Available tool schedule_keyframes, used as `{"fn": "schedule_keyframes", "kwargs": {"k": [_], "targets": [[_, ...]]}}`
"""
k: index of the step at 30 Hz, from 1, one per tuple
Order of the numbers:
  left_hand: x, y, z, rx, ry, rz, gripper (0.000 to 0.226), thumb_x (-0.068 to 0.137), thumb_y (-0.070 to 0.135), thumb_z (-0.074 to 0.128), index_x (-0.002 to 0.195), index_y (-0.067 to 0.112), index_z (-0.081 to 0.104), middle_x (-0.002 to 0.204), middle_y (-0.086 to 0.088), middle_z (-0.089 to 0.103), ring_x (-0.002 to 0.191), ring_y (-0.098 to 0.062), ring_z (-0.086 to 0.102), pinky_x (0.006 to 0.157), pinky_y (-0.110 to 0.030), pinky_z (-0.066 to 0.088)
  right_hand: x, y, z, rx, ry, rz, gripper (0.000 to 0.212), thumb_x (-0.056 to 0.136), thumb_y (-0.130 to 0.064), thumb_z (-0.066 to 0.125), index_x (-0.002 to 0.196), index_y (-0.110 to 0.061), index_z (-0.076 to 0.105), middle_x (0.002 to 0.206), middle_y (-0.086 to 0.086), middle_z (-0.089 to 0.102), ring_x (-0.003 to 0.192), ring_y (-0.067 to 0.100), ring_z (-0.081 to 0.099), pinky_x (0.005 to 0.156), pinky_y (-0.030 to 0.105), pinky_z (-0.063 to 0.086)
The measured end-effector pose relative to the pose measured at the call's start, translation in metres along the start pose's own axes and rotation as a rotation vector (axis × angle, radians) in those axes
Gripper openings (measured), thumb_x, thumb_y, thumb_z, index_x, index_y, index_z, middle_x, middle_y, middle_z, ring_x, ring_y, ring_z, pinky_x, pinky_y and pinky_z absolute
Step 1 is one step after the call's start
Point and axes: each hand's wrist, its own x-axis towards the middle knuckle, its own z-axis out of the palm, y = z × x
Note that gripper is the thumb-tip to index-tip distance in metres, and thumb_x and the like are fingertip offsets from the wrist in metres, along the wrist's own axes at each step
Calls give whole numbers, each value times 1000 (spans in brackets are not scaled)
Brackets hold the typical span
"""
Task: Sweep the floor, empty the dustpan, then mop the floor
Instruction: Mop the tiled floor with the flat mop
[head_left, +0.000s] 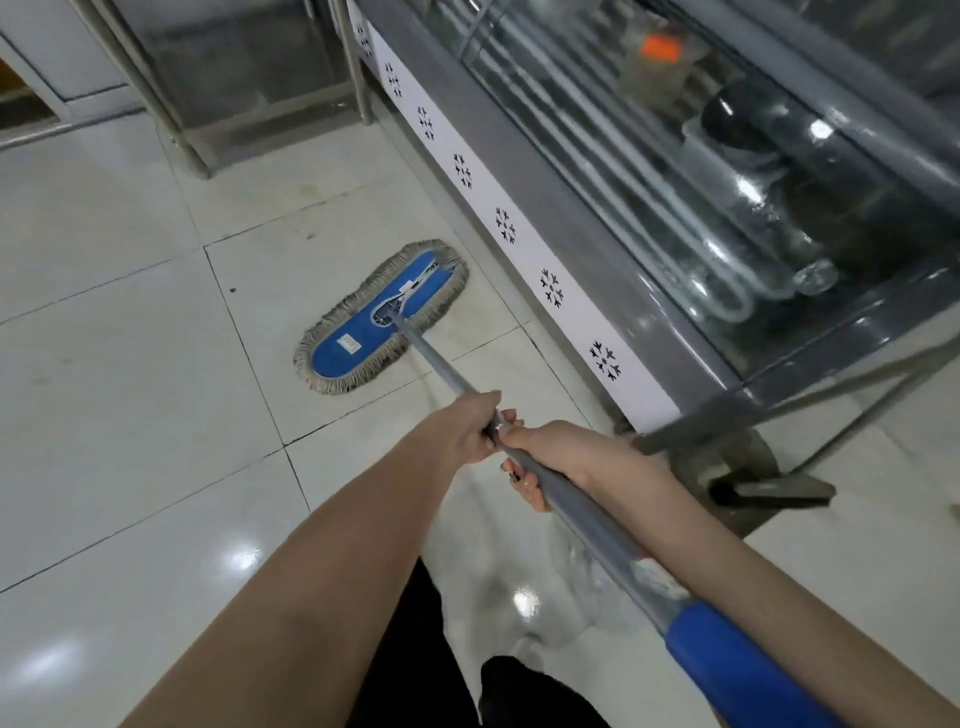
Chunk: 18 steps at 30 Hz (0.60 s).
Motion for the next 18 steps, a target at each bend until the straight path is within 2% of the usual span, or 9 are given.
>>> {"fn": "schedule_keyframes", "kwargs": {"k": [2, 6, 9, 12, 13, 15, 18], "targets": [[-9, -29, 19, 17, -12, -14, 15, 101, 21, 43, 107, 7, 40, 67, -4, 47, 51, -14, 51, 37, -18, 47, -10, 30, -18, 10, 3, 11, 37, 98, -36, 48, 73, -10, 40, 32, 2, 42, 18, 6, 34, 27, 6, 29], [-32, -72, 55, 21, -24, -24, 15, 101, 21, 41, 108, 8, 38, 66, -4, 47, 24, -11, 49, 33, -15, 45, -35, 75, -50, 9, 1, 26, 38, 98, -37, 47, 73, -9, 41, 29, 1, 41, 18, 6, 34, 28, 7, 30], [-51, -94, 75, 27, -51, -49, 14, 102, 21, 40, 107, 8, 38, 67, -4, 47, 24, -11, 50, 34, -16, 46, -57, 95, -67, 9, 8, 33, 36, 98, -36, 47, 74, -12, 41, 29, 1, 41, 19, 6, 34, 29, 7, 30], [-63, -103, 86, -28, -57, -54, 13, 102, 19, 40, 105, 7, 37, 67, -5, 46, 39, -15, 53, 32, -17, 45, -69, 103, -75, -51, 21, 55, 40, 98, -41, 45, 71, -12, 41, 28, 0, 39, 18, 7, 32, 30, 5, 29], [-64, -104, 87, -44, -61, -60, 13, 102, 19, 40, 103, 7, 37, 67, -5, 46, 38, -15, 54, 31, -18, 45, -70, 103, -76, -63, 28, 58, 41, 98, -43, 45, 70, -12, 41, 29, -1, 40, 18, 6, 32, 30, 5, 29], [-62, -100, 86, -61, -65, -67, 15, 101, 20, 42, 94, 7, 40, 67, -5, 47, 27, -13, 52, 30, -18, 45, -65, 98, -75, -76, 44, 64, 42, 98, -44, 44, 71, -12, 42, 30, 0, 41, 19, 7, 33, 29, 6, 29], [-52, -87, 77, -97, -50, -58, 23, 101, 19, 42, 81, 9, 38, 70, -5, 47, 31, -10, 54, 31, -17, 46, -55, 81, -69, -134, 49, 77, 44, 98, -45, 42, 71, -10, 41, 29, 0, 40, 18, 7, 32, 29, 6, 29]]}}
